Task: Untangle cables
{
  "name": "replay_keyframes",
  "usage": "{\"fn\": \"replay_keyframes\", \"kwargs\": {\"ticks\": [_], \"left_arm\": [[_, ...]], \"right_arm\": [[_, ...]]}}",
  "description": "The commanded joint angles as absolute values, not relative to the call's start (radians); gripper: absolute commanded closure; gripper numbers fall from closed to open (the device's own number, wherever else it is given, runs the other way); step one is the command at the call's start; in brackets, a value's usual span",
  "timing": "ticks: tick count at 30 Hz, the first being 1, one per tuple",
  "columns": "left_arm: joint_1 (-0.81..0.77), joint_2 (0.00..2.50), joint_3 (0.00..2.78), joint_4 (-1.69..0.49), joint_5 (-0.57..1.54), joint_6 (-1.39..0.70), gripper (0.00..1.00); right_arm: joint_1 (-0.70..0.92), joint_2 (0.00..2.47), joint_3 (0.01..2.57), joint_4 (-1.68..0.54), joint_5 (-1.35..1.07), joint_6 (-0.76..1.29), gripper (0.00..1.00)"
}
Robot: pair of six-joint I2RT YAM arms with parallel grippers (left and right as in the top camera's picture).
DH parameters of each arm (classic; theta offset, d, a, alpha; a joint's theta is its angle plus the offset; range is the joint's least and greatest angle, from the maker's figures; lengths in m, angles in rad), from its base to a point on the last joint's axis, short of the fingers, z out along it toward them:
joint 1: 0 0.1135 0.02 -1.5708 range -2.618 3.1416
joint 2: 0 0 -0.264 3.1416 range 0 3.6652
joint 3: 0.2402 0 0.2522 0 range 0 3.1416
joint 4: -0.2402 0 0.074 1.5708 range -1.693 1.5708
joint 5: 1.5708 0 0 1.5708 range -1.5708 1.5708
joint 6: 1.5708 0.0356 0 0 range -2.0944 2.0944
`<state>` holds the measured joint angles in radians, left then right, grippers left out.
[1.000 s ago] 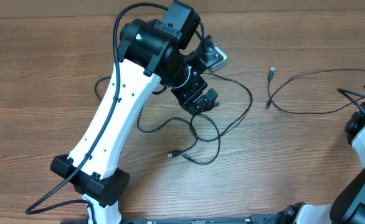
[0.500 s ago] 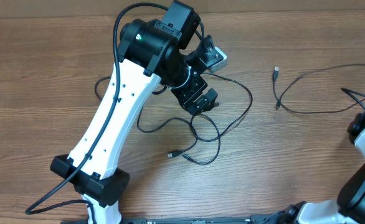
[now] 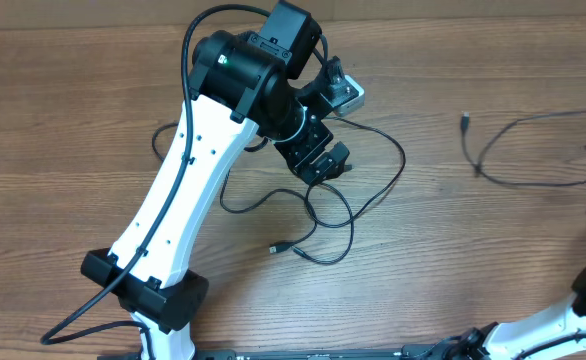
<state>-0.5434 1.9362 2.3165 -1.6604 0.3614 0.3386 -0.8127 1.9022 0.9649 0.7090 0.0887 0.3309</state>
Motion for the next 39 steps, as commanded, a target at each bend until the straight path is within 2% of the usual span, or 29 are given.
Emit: {"fn": "replay_keyframes", "kwargs": {"ticks": [1,8,9,10,13,16,23,26,28,33,39], "left_arm": [[-0.543,1.944,2.318,-1.659,0.355,0.336,0.01],[-0.543,1.944,2.318,-1.659,0.355,0.336,0.0],[-0.543,1.944,2.318,-1.659,0.355,0.336,0.01],[-0.543,1.944,2.318,-1.659,0.355,0.336,0.0],[-0.543,1.944,2.318,-1.659,0.355,0.336,0.01],[-0.543,1.944,2.318,-1.659,0.355,0.336,0.01],[-0.543,1.944,2.318,-1.659,0.355,0.336,0.01],[-0.543,1.944,2.318,-1.659,0.355,0.336,0.01],[-0.544,1.944,2.318,-1.659,0.355,0.336,0.0],[-0.543,1.944,2.318,-1.659,0.355,0.336,0.01],[-0.544,1.944,2.318,-1.659,0.355,0.336,0.0]], "right_arm": [[-0.834,1.949,1.065,0.694,0.03,0.305,0.96],[-0.838,2.064,1.198,0.639,0.019,0.301,0.96],[-0.838,2.074,1.206,0.639,0.02,0.301,0.89],[-0.838,2.082,1.211,0.638,0.02,0.301,0.77],[-0.843,2.09,1.215,0.639,0.02,0.301,0.69],[-0.847,2.09,1.215,0.638,0.02,0.3,0.44],[-0.847,2.089,1.215,0.598,-0.006,0.256,0.2],[-0.847,2.079,1.215,0.571,-0.112,0.255,0.11],[-0.847,2.061,1.215,0.556,-0.221,0.235,0.0],[-0.84,1.966,1.215,0.488,-0.447,0.172,0.0],[-0.809,1.773,1.215,0.261,-0.572,0.117,0.0]]}}
